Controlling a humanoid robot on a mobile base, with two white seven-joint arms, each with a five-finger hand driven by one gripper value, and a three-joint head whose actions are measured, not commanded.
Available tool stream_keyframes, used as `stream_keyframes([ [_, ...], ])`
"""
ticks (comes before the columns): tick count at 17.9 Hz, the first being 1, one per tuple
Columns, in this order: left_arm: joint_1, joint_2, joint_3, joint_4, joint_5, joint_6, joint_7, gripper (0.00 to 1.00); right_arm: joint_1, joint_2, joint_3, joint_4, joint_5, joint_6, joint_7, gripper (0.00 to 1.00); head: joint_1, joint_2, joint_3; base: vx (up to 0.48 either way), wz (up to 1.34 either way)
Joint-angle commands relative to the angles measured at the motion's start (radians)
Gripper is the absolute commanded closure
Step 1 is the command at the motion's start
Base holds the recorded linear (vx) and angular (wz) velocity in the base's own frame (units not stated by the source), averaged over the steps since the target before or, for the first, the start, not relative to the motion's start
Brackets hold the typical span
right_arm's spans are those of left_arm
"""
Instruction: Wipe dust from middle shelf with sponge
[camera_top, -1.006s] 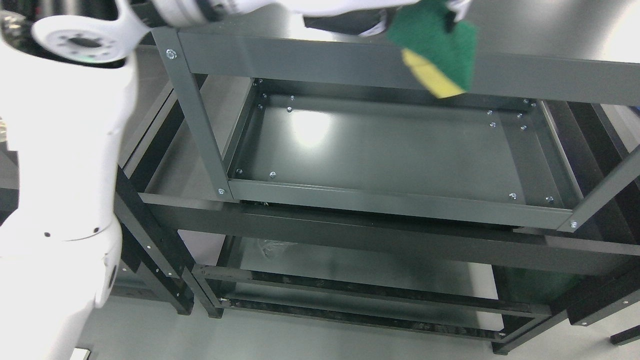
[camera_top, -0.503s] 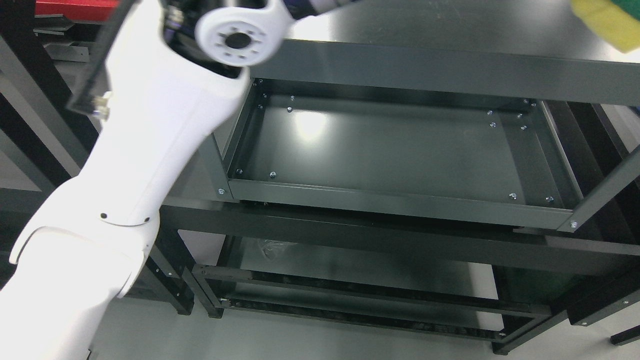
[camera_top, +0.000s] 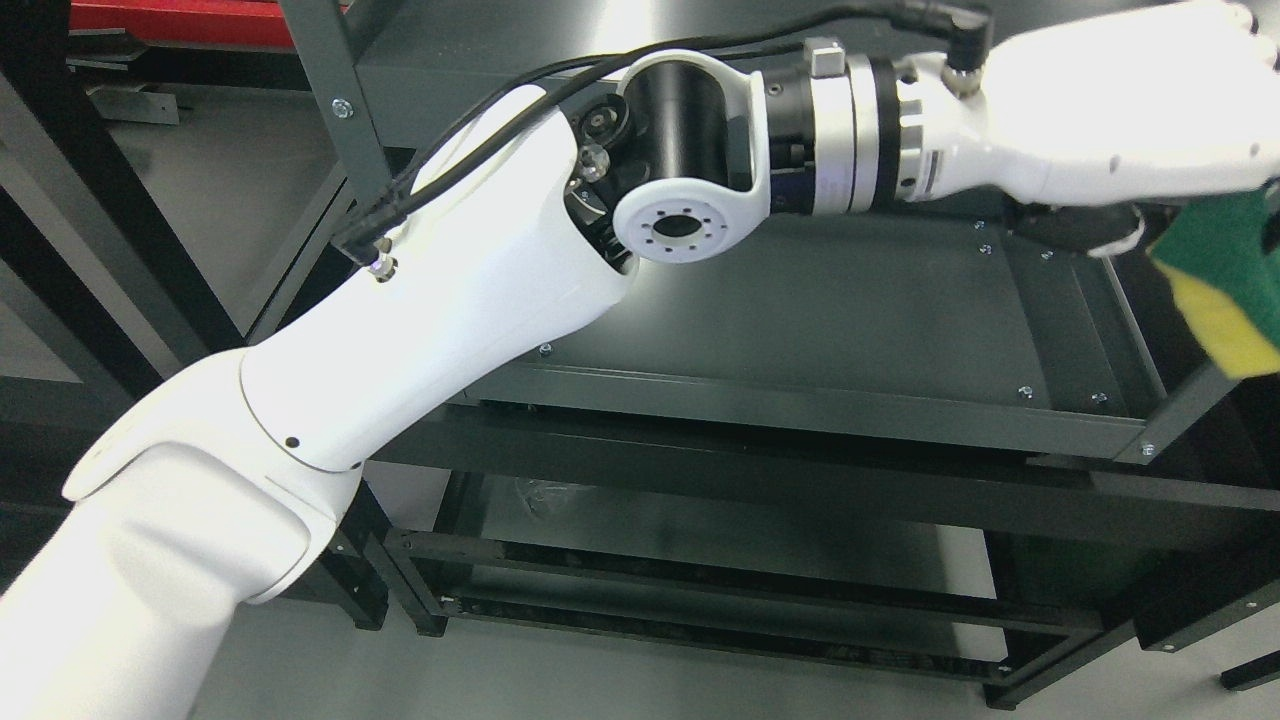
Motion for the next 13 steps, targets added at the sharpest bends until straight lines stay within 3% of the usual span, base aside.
stream_keyframes([
  [1,0.108,-0.009,-0.036,0.040,-0.096,-0.107,-0.123,1.00,0.000,-0.017,0.000,-0.017,0.000,0.001,0.001,0.00,0.0000,0.000,0.000,0.000,0.00],
  [7,0.575,-0.009,-0.008,-0.107,-0.092,-0.115,-0.191,1.00,0.000,-0.017,0.000,-0.017,0.000,0.001,0.001,0.00,0.0000,0.000,0.000,0.000,0.00],
  [10,0.772,-0.009,0.192,-0.123,-0.069,-0.110,-0.147,1.00,0.000,-0.017,0.000,-0.017,0.000,0.001,0.001,0.00,0.0000,0.000,0.000,0.000,0.00],
  [13,0.945,-0.009,0.473,-0.121,0.099,-0.090,-0.030,1.00,0.000,-0.017,0.001,-0.017,0.000,0.001,0.001,0.00,0.0000,0.000,0.000,0.000,0.00],
])
